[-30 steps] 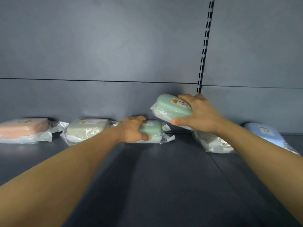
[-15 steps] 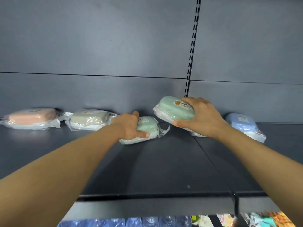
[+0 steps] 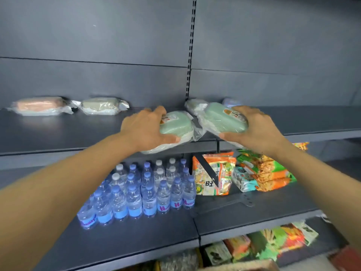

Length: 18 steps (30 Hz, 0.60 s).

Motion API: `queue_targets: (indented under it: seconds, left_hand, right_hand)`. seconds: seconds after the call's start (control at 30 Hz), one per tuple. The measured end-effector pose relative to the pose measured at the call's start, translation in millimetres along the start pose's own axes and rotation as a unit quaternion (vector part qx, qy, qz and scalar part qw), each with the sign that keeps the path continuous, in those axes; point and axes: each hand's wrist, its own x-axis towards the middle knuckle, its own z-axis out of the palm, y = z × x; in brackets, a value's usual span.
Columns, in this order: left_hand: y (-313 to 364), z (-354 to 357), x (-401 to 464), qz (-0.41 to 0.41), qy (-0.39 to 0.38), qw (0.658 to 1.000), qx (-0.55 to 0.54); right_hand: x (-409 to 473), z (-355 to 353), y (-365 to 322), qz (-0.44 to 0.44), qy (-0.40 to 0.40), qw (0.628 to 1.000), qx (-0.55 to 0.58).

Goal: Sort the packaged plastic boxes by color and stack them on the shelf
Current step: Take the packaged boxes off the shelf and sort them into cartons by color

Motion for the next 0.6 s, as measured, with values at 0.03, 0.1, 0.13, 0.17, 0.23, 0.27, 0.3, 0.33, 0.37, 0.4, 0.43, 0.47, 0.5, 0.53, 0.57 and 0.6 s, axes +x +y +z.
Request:
queue_targets:
  seconds: [0.03, 0.1, 0.13, 0.17, 0.23, 0.27, 0.3, 0.33, 0.37, 0.4, 0.43, 0.47, 0.5, 0.53, 0.57, 0.6]
  left_hand:
    - [8.5, 2.7, -12.2, 0.007, -0.003, 1.000, -0.006]
    - [26.5, 12.0, -35.1, 0.021, -0.012, 1.000, -0.014]
    - [34.9, 18.8, -45.2, 0.027, -0.018, 0.999, -0.018]
    - [43.2, 27.1, -55.0, 0.031, -0.028, 0.999, -0.024]
    - [58.4, 46.9, -73.4, 0.036, -0.054, 0.997, -0.038]
    - [66.0, 58.9, -82.7, 0.037, -0.070, 0.996, -0.041]
    - [73.1, 72.2, -91.7, 0.039, -0.084, 0.995, -0.041]
    - [80.0, 86.3, -100.2, 0.042, -0.099, 0.994, -0.036]
    - [87.4, 100.9, -108.6, 0.042, -0.119, 0.991, -0.032]
    - [94.9, 116.3, -116.8, 0.040, -0.145, 0.988, -0.032]
    - [102.2, 131.6, -124.6, 0.036, -0.170, 0.984, -0.036]
    - [109.5, 146.5, -131.4, 0.032, -0.191, 0.980, -0.039]
    - [117.3, 161.3, -137.9, 0.027, -0.210, 0.977, -0.040]
    - [125.1, 175.8, -143.8, 0.018, -0.228, 0.973, -0.038]
    - [133.5, 190.1, -149.9, 0.008, -0.245, 0.969, -0.038]
    - [142.0, 203.7, -155.7, -0.001, -0.259, 0.965, -0.041]
  right_hand:
    - [-16.0, -4.2, 2.5, 0.008, -0.005, 1.000, -0.007]
    - [-48.0, -8.6, 10.9, 0.029, -0.019, 0.999, -0.016]
    - [-63.0, -8.5, 17.1, 0.039, -0.027, 0.999, -0.020]
    - [-78.1, -7.2, 24.0, 0.048, -0.035, 0.998, -0.025]
    - [-107.6, -1.6, 39.4, 0.057, -0.053, 0.997, -0.025]
    - [-122.5, 2.5, 48.2, 0.059, -0.061, 0.996, -0.021]
    - [-137.0, 7.0, 56.6, 0.062, -0.067, 0.996, -0.017]
    - [-151.1, 12.3, 67.0, 0.068, -0.075, 0.995, -0.009]
    - [-165.1, 18.0, 79.0, 0.075, -0.087, 0.993, -0.003]
    - [-179.2, 24.7, 93.0, 0.083, -0.104, 0.991, 0.001]
    - [-192.3, 31.0, 107.2, 0.094, -0.123, 0.988, 0.000]
    - [-204.6, 37.6, 122.2, 0.106, -0.142, 0.984, 0.000]
    - [-216.6, 44.2, 137.9, 0.115, -0.161, 0.980, 0.000]
    - [-227.7, 50.5, 153.6, 0.119, -0.177, 0.977, -0.001]
    - [-238.2, 56.5, 169.1, 0.123, -0.191, 0.974, -0.006]
    - [-248.2, 60.9, 183.0, 0.129, -0.201, 0.971, -0.012]
